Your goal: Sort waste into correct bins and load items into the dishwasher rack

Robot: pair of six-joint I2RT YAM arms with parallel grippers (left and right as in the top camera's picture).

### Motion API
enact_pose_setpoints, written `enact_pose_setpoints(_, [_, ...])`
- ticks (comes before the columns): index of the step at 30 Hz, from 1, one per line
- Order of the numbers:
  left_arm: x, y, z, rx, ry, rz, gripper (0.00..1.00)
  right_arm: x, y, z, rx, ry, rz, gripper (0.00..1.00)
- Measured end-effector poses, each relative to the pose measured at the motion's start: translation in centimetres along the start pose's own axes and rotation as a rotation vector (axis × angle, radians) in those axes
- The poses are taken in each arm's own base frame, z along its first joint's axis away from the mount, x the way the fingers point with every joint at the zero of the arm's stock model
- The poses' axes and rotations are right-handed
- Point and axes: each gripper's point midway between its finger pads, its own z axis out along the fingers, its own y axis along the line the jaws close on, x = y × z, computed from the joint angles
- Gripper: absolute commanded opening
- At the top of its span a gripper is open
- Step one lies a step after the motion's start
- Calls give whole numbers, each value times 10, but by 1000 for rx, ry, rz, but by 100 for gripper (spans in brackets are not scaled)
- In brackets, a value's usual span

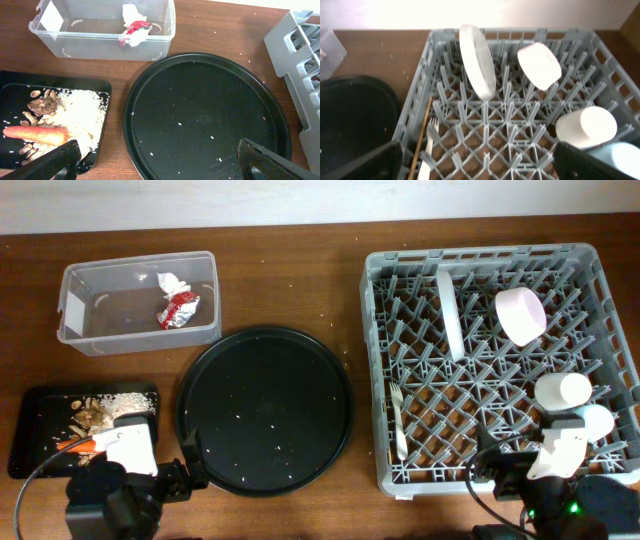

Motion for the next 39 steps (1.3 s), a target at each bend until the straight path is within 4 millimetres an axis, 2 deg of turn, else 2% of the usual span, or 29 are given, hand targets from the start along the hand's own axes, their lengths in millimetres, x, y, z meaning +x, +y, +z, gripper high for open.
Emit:
enact_pose_setpoints(5, [1,0,0,0,2,0,99,-5,6,28,-35,-334,-27,98])
enact_pose_setpoints(7, [1,0,1,0,2,0,99,-19,7,41,-38,-493,-34,98])
enact_pose_setpoints(9, [1,0,1,0,3,0,99,-19,7,54,-39,-576,-37,98])
enact_pose_setpoints(11, [2,0,1,0,5,0,99,-6,6,72,-41,-646,-39,98])
enact_pose_setpoints(13, [1,0,1,0,4,0,99,26,6,96,-40,-537,-37,98])
enact_pose_setpoints(17, [1,0,1,0,4,0,99,63,5,114,-39,-372,-37,98])
enact_pose_setpoints(39, [2,0,1,0,5,0,99,62,5,113,-41,-374,-39,98])
